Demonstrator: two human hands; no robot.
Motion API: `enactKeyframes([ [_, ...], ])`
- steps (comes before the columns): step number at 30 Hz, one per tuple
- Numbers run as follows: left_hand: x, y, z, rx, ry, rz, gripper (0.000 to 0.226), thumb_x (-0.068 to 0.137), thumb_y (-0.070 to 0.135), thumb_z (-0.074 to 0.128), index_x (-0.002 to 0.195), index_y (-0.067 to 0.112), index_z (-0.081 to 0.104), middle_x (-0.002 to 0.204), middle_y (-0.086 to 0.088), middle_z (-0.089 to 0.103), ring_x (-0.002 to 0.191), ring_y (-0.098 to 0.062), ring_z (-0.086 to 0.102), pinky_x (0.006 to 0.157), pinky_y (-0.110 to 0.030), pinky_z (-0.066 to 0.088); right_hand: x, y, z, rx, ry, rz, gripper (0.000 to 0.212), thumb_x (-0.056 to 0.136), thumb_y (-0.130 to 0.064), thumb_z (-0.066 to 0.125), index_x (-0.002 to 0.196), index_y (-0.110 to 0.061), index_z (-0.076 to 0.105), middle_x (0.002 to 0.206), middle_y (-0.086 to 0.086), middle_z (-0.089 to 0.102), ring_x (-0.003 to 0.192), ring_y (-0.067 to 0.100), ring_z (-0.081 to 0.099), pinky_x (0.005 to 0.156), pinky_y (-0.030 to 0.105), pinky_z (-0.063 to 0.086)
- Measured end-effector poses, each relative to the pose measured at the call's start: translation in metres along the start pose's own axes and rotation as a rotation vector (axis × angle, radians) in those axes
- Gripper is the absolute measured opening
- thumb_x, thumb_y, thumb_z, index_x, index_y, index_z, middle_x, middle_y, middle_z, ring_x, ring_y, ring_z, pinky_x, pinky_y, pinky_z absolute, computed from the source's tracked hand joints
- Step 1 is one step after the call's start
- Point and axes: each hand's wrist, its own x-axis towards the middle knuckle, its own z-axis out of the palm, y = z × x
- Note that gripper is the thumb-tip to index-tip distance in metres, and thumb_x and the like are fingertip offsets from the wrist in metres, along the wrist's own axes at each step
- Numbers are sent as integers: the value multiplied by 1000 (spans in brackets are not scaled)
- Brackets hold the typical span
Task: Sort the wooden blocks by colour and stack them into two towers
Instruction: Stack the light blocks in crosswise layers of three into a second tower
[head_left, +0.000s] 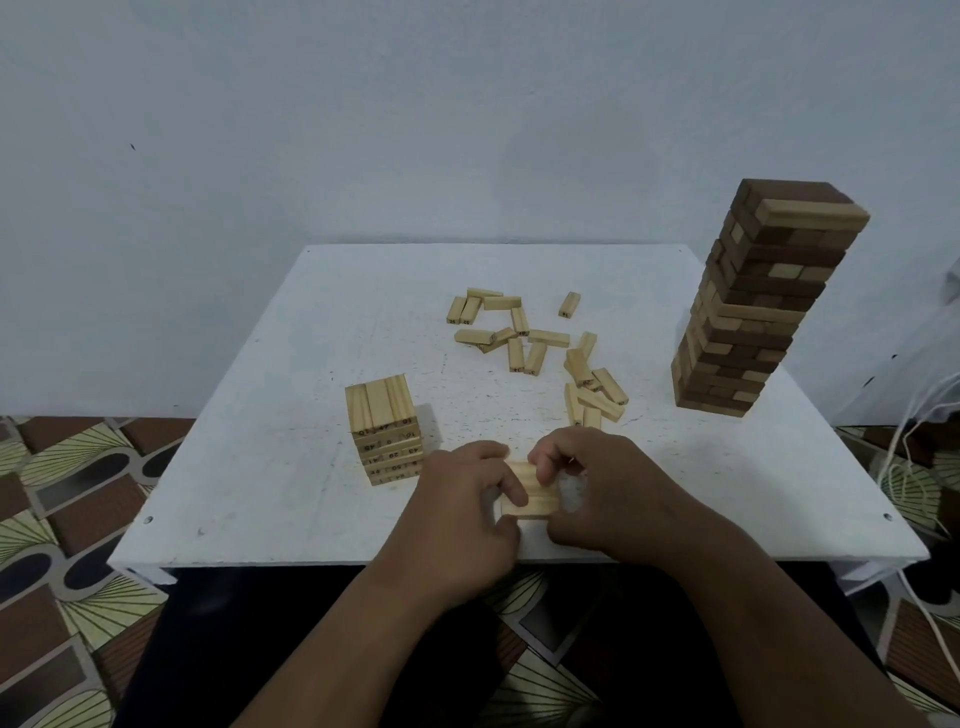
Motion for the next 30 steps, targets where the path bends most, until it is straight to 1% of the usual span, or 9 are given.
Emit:
enactKeyframes([
  [5, 0, 0, -3, -21, 11, 44, 19, 71, 14, 70, 82, 30, 69, 116, 18, 63, 106, 1, 53, 86, -21, 43, -2, 2, -2, -12, -1, -3, 36, 63, -21, 76, 91, -34, 57, 98, -16, 58, 91, 2, 51, 73, 22, 45],
  [9, -2, 1, -5, -84, 6, -13, 36, 74, 17, 71, 91, 39, 47, 105, 13, 61, 86, -5, 53, 70, -27, 47, -5, 2, -7, -48, 6, 34, 37, 66, -23, 79, 92, -35, 56, 93, -20, 53, 89, -3, 47, 67, 14, 36],
  [13, -3, 3, -4, -128, 33, -31, 52, 81, 12, 74, 96, 40, 34, 110, 16, 58, 89, -6, 51, 74, -25, 48, -6, 7, -8, 23, 35, 58, 37, 66, -22, 80, 92, -37, 59, 91, -14, 57, 84, 3, 52, 65, 16, 46],
  [16, -4, 10, -7, -241, 125, 7, 56, 84, 4, 70, 98, 42, 32, 116, 17, 58, 97, -4, 57, 78, -24, 52, -8, 5, -13, 167, 121, 3, 39, 64, -22, 80, 93, -37, 59, 99, -7, 64, 83, 13, 56, 76, 37, 54],
  [18, -5, 17, -12, -375, 209, 41, 59, 86, -2, 68, 97, 44, 33, 121, 18, 60, 103, -6, 60, 82, -24, 53, -10, -2, -21, 319, 188, -51, 40, 66, -12, 80, 93, -33, 60, 107, -5, 67, 84, 19, 59, 78, 43, 55],
  [20, -6, 24, -19, -516, 270, 72, 57, 87, -7, 64, 99, 40, 35, 124, 14, 62, 107, -12, 62, 86, -31, 54, -11, -12, -26, 492, 231, -109, 38, 71, 3, 78, 95, -21, 60, 114, -4, 68, 87, 28, 59, 76, 43, 53],
  [22, -7, 28, -28, -625, 328, 115, 57, 87, -13, 60, 101, 36, 34, 127, 9, 64, 116, -18, 61, 89, -33, 52, -9, -24, -28, 616, 266, -167, 36, 72, 6, 75, 98, -12, 58, 118, -1, 68, 89, 30, 59, 72, 39, 51],
  [26, -9, 28, -51, -752, 434, 178, 46, 87, -10, 58, 104, 25, 32, 129, 0, 65, 116, -23, 63, 90, -34, 53, 4, -48, -24, 763, 282, -223, 36, 72, 3, 74, 103, -7, 57, 120, 4, 68, 87, 16, 58, 65, 26, 46],
  [30, -13, 19, -74, -739, 510, 158, 43, 83, 2, 62, 102, 29, 33, 127, 2, 67, 108, -23, 66, 89, -29, 51, 21, -72, -16, 818, 275, -211, 38, 76, 12, 74, 103, -12, 61, 119, 1, 70, 85, 10, 59, 69, 32, 45],
])
